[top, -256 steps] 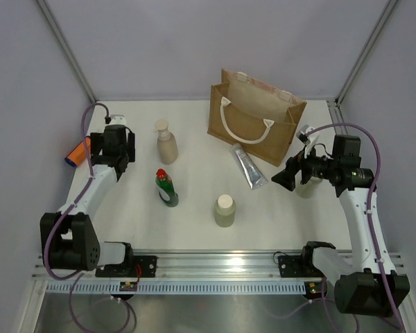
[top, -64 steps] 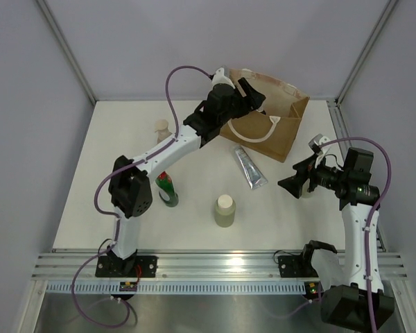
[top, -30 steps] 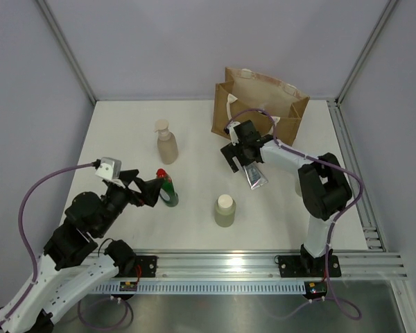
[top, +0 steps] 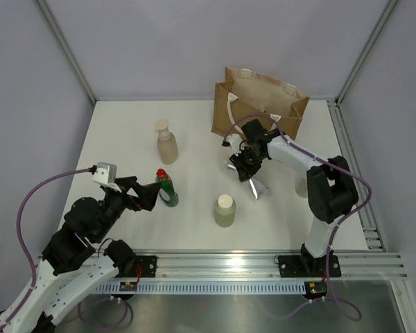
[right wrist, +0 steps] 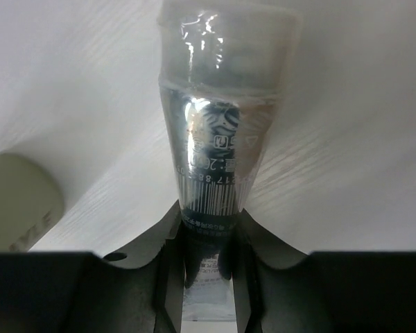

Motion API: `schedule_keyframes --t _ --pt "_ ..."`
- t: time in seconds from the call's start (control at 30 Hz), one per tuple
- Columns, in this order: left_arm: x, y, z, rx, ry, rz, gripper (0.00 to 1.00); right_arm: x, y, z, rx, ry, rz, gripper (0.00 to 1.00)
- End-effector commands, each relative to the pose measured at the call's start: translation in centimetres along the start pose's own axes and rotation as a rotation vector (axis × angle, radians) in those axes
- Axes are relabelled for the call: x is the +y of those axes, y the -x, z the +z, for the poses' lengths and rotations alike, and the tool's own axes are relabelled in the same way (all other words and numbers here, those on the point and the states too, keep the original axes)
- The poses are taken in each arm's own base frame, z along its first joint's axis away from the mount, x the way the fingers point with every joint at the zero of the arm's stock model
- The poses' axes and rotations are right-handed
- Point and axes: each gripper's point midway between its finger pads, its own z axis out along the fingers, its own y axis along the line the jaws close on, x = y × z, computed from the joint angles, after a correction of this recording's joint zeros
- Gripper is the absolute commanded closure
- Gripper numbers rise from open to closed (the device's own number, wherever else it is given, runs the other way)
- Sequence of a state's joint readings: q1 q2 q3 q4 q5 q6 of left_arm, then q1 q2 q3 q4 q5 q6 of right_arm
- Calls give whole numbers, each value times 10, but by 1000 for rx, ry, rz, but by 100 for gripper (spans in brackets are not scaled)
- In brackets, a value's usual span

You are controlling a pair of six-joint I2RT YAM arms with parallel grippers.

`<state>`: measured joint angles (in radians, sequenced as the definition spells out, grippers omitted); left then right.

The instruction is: Place the personal care products into the canvas bag

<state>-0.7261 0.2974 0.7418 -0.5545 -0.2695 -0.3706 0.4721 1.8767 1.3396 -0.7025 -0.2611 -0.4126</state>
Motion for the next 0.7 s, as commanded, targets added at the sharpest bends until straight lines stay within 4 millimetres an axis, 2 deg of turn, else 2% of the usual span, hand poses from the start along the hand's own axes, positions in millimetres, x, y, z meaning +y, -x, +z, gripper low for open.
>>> schedule_keyframes --t 0.0,0.17,0.2,0.23,0.27,0.33,0.37,0.43,0.47,0.5,0.53,0.57,0.6,0.67 --pt "0 5 -3 -27 0 -19 1 43 45 -72 -238 146 -182 77" --pt "2 2 -1 -19 10 -14 1 62 67 -133 -368 153 -258 77" --pt "2 2 -1 -18 11 -14 1 65 79 -154 -420 136 -287 77" --pt "3 0 0 -13 13 -12 1 67 83 -166 -434 130 -295 77" --pt "3 -1 1 -8 14 -11 1 65 100 -191 -496 98 -316 77" --pt "4 -4 2 -1 19 -8 1 60 115 -218 -548 64 -313 77" --pt "4 -5 3 6 22 -6 1 54 135 -250 -623 9 -327 77" --pt "7 -10 6 22 38 -11 1 25 152 -271 -668 -47 -262 77" --pt "7 -11 6 27 42 -12 1 15 171 -306 -749 -102 -267 76" --pt "9 -14 7 38 55 -13 1 -17 176 -301 -743 -127 -196 76" --pt "10 -15 7 42 61 -22 1 -31 183 -311 -764 -154 -172 76" --pt "10 -15 7 48 66 -23 1 -43 198 -341 -833 -214 -176 76" --pt "12 -17 7 58 73 -23 1 -74 203 -324 -809 -229 -123 75" --pt "13 -17 5 63 86 -30 1 -103 216 -340 -852 -338 -111 75"
